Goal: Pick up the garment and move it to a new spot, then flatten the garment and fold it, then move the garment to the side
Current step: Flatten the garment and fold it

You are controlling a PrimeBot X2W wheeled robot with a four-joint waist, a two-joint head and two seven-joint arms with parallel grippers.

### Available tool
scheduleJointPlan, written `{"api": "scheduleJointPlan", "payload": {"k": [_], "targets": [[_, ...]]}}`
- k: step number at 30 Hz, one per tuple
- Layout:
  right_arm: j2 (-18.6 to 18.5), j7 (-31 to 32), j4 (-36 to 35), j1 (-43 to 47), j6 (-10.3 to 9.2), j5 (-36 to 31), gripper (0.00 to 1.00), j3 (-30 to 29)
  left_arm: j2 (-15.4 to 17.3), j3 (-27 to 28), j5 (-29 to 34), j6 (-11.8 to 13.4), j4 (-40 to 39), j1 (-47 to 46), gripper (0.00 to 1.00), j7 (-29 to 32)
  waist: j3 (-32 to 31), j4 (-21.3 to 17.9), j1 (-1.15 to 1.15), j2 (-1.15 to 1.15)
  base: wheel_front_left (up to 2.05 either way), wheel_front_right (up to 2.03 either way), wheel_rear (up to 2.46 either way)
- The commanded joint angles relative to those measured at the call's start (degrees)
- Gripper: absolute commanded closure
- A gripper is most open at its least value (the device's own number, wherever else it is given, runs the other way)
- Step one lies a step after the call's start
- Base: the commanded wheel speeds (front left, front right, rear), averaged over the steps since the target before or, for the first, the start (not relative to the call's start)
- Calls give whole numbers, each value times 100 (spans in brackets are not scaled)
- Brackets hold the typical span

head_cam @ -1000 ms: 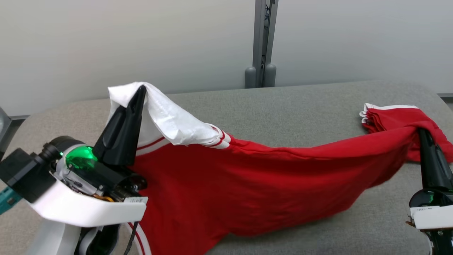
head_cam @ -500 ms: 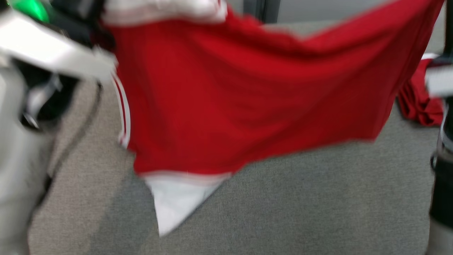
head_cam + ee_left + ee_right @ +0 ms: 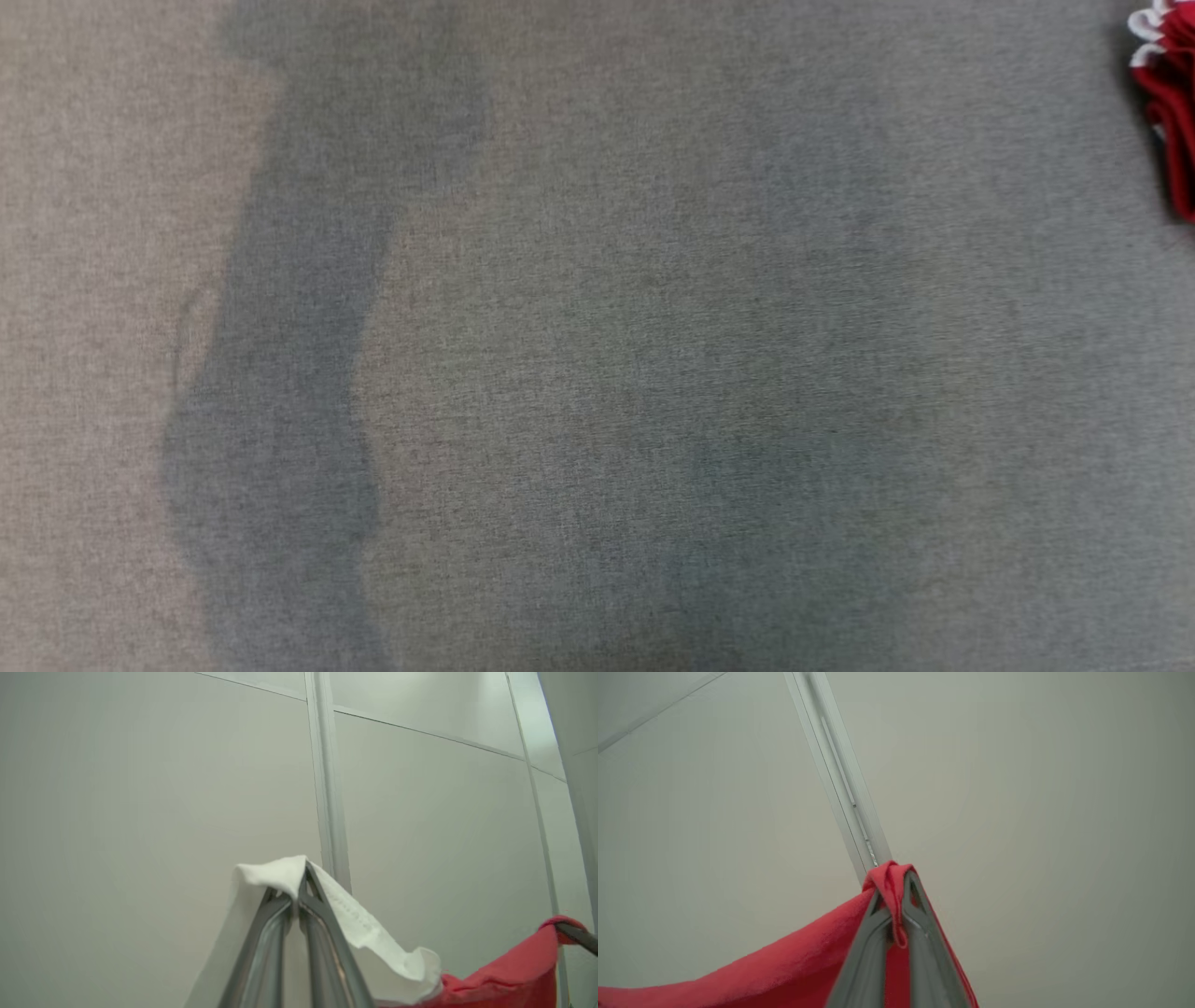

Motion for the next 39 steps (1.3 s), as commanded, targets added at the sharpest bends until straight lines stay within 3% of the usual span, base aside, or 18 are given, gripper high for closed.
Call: {"api": "scheduleJointPlan", "payload": {"k": [1, 7, 14, 15, 24, 31, 34, 39], "targets": [[10, -82, 207, -29, 5, -67, 100, 52, -29, -6, -89, 4, 140, -32, 100, -69, 216, 157, 0, 0, 0, 0, 0], [-13, -387, 1509, 252, 4, -56, 100, 309, -120, -531, -602, -1, 535, 638, 100, -415, 735, 417, 0, 0, 0, 0, 0], [-13, -347, 2262, 701, 4, 642, 100, 551, 286, -957, -1237, -1, 99, 1687, 100, -585, 935, 458, 0, 0, 0, 0, 0], [-20, -243, 2264, 861, 4, 943, 100, 707, 495, -1013, -1422, -1, -178, 2011, 100, -601, 913, 429, 0, 0, 0, 0, 0], [-58, 326, 1537, 1659, 4, 2152, 100, 961, 1125, -655, -1877, -2, -1489, 3272, 100, -626, 607, 318, 0, 0, 0, 0, 0], [-192, 898, 479, 2962, 4, 3195, 100, 996, 1257, -326, -2054, 109, -2594, 4962, 100, -622, 48, 351, 0, 0, 0, 0, 0], [-282, 1043, 10, 3651, 4, 3503, 100, 994, 1164, -263, -2078, 220, -3015, 5783, 100, -623, -217, 433, 0, 0, 0, 0, 0], [-387, 980, -854, 4874, 4, 3794, 100, 935, 740, 41, -2010, 316, -3517, 7124, 100, -623, -682, 577, 0, 0, 0, 0, 0]]}}
